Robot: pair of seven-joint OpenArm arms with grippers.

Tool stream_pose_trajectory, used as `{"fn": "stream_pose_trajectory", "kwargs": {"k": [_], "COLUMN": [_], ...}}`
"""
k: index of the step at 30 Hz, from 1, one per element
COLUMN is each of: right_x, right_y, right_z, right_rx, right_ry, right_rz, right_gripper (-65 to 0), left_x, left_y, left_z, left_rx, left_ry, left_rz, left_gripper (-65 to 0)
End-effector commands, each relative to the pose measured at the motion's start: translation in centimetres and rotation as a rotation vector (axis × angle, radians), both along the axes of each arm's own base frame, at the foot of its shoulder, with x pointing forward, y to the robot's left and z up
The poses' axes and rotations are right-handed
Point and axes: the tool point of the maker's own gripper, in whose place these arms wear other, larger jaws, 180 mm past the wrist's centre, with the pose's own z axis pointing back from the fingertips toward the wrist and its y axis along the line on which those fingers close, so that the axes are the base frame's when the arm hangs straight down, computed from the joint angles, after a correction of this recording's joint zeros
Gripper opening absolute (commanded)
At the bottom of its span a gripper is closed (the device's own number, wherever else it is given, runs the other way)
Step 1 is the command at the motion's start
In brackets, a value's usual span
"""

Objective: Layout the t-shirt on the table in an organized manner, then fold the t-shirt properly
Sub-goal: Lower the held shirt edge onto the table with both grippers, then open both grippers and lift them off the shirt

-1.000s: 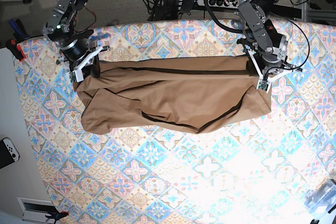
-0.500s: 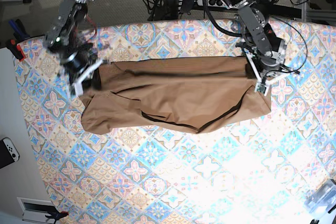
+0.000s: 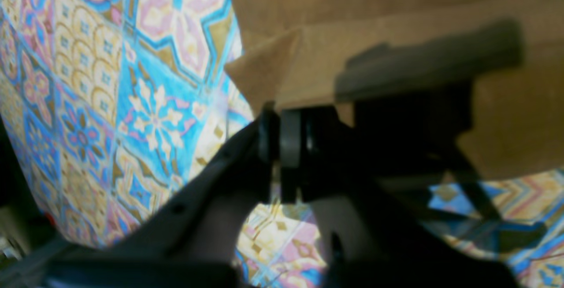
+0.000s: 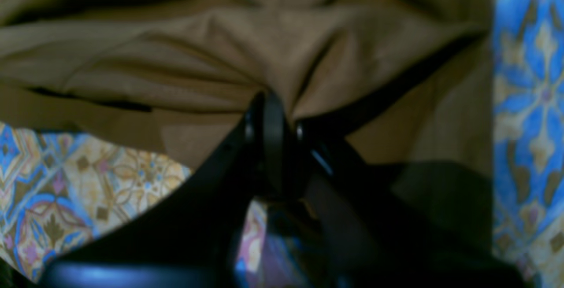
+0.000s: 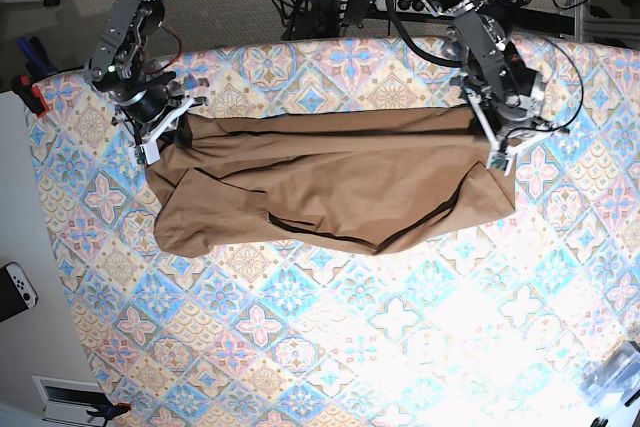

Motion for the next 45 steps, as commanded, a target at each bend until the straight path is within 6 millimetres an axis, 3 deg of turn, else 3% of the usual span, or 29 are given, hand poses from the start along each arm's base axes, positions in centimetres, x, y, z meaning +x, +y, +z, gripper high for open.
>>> {"fn": "stream_pose_trajectory", "kwargs": {"k": [1, 6, 10, 15, 19, 25, 28, 33, 37, 42, 45], "right_x": [1.6, 1.9, 2.7, 3.6, 3.8, 1.9, 0.7, -0.2, -0.9, -1.9, -2.0], "right_y": [-0.2, -0.4, -1.0, -1.1, -1.2, -7.5, -9.7, -9.3, -9.7, -9.6, -9.6], "right_z": [1.9, 2.6, 5.0, 8.1, 9.2, 9.6, 8.6, 5.6, 4.4, 2.0, 1.8], "right_rx": [0.004, -0.009, -0.059, -0.103, -0.119, -0.169, -0.161, -0.106, -0.080, -0.031, -0.028], "right_ry": [-0.079, -0.098, -0.161, -0.248, -0.277, -0.270, -0.240, -0.169, -0.138, -0.075, -0.067], "right_rz": [-0.002, 0.000, 0.014, 0.023, 0.023, -0.160, -0.236, -0.227, -0.257, -0.281, -0.281], "right_gripper": [-54.7, -38.3, -32.2, -31.1, -31.1, -31.1, -31.1, -31.1, -31.1, -31.1, -31.1], "left_x": [0.8, 0.8, 1.4, 1.9, 1.1, -0.4, -0.5, -0.5, -0.5, -0.8, -1.2], "left_y": [0.1, 0.2, -0.1, 0.0, 1.3, 2.7, 2.7, 3.1, 3.0, 2.9, 2.9], "left_z": [1.0, 1.0, 2.0, 4.5, 4.6, 4.3, 4.3, 6.3, 8.0, 8.0, 7.7], "left_rx": [0.010, 0.010, -0.016, -0.086, -0.125, -0.118, -0.116, -0.073, -0.059, -0.074, -0.076], "left_ry": [-0.036, -0.039, -0.095, -0.238, -0.281, -0.270, -0.271, -0.312, -0.360, -0.365, -0.354], "left_rz": [0.007, 0.009, 0.011, 0.049, 0.110, 0.162, 0.162, 0.162, 0.149, 0.143, 0.143], "left_gripper": [-49.1, -22.8, -10.8, -10.2, -10.2, -9.7, -9.6, -9.6, -9.6, -9.6, -9.6]}}
